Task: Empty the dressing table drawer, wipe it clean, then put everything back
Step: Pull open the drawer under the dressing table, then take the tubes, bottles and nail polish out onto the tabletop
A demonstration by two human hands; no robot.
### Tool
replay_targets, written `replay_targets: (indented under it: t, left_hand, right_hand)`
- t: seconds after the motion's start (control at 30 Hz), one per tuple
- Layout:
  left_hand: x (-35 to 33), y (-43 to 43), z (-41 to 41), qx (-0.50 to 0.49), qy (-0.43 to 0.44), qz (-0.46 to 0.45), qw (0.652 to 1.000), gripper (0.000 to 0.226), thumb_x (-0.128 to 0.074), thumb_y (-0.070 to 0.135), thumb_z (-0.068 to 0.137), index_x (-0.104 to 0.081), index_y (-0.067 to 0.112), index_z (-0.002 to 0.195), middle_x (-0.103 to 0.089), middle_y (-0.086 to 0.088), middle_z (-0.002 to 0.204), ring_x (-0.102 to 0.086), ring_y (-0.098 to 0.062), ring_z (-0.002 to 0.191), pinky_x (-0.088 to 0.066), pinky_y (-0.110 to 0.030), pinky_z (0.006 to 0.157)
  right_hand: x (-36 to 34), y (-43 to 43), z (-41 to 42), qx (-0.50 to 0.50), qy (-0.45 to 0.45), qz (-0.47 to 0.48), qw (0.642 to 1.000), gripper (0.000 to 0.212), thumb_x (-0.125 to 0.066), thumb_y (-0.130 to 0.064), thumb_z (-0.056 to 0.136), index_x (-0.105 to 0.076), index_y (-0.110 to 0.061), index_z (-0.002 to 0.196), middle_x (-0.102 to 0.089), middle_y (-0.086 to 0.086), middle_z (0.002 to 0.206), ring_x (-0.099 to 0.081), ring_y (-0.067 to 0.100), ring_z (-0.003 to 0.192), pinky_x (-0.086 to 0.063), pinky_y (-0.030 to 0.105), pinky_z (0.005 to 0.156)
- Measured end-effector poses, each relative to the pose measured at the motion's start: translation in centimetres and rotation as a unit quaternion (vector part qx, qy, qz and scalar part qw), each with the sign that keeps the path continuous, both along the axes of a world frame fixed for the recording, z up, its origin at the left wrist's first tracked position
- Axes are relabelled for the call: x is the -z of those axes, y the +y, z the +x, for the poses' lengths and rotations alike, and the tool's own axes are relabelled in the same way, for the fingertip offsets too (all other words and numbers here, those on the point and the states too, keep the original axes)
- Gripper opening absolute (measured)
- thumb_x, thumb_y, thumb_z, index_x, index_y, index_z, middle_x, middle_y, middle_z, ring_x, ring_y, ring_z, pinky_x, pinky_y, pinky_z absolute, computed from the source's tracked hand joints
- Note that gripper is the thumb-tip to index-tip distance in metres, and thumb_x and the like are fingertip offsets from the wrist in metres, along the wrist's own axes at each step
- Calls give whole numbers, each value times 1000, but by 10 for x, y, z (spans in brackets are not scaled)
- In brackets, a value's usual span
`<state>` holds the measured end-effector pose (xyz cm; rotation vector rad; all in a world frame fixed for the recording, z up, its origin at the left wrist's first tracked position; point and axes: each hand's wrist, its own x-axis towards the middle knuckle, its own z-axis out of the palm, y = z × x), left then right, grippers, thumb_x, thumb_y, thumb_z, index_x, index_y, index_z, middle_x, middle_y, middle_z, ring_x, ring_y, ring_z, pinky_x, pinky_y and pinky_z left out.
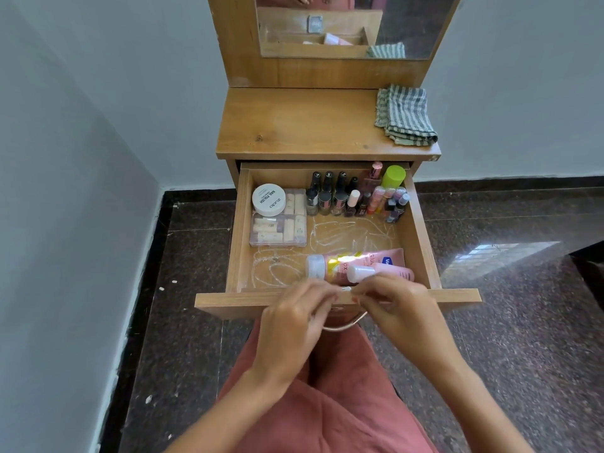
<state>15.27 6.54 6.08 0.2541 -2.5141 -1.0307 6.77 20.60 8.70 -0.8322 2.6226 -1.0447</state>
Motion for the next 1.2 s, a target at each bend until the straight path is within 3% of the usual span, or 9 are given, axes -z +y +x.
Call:
replay_targets:
  t: [0.1, 0.27, 0.43, 0.63, 0.8, 0.93, 1.03, 1.2]
  left_hand:
    - [-15, -15, -27, -15, -59, 9, 998, 13, -63, 19, 85, -67, 21, 97, -66, 12, 96, -60, -3, 88, -45, -14, 72]
    - [5, -45, -70, 36, -277, 22, 960, 35, -63, 15, 84, -57, 20, 118, -56, 1, 125, -51, -14, 115, -41, -29, 94]
    - [23, -51, -86, 75, -383, 27, 920, 51, -68, 17, 79, -49, 15, 126, -56, -6, 125, -54, -20, 110, -42, -29, 86]
    - [29, -54, -96, 78, -417, 66, 903, 53, -71, 19, 77, -51, 12, 125, -59, -6, 122, -56, -20, 107, -44, -28, 85]
    - [32, -56, -97, 60, -421, 121, 897, 49, -76, 19, 72, -58, 9, 116, -63, -6, 114, -60, -21, 100, -47, -32, 83]
    - [27, -59, -99, 37, -417, 184, 889, 44, -80, 17, 65, -65, 8, 105, -68, -9, 102, -61, -19, 80, -49, -33, 64]
    - [19, -62, -100, 27, -412, 227, 882, 39, -78, 13, 68, -64, 8, 104, -66, -5, 93, -54, -10, 62, -41, -19, 43]
    - [10, -69, -95, 23, -389, 300, 870, 34, -76, 11, 72, -66, 8, 104, -63, 2, 78, -56, -5, 63, -42, -12, 43]
  right_hand:
    - [-7, -6, -30, 20, 5, 27, 999, 9, -67, -14, 79, -70, -23, 81, -67, -10, 83, -64, 14, 78, -54, 42, 71]
    - [3, -5, -71, -13, 10, 240, 971, 21, -62, -20, 85, -64, -20, 106, -61, -4, 112, -58, 15, 100, -45, 28, 72]
    - [11, -3, -82, -77, -19, 336, 938, 39, -65, -25, 81, -56, -24, 119, -55, -5, 122, -52, 18, 113, -44, 30, 79]
    - [22, -4, -97, -108, -56, 364, 924, 42, -65, -24, 80, -55, -25, 121, -56, -2, 124, -53, 21, 112, -46, 34, 84]
    - [31, -2, -110, -129, -130, 330, 926, 39, -69, -19, 78, -57, -19, 115, -60, 4, 117, -57, 23, 101, -51, 37, 84]
    - [32, -2, -116, -152, -166, 326, 918, 32, -69, -22, 78, -56, -21, 108, -59, 3, 107, -59, 25, 92, -53, 44, 81]
    - [29, 0, -117, -162, -179, 316, 918, 29, -67, -24, 80, -50, -22, 104, -54, -3, 102, -56, 21, 93, -50, 37, 80]
    - [25, 10, -113, -155, -218, 228, 936, 22, -63, -20, 84, -44, -24, 94, -56, 5, 96, -54, 19, 80, -47, 34, 69]
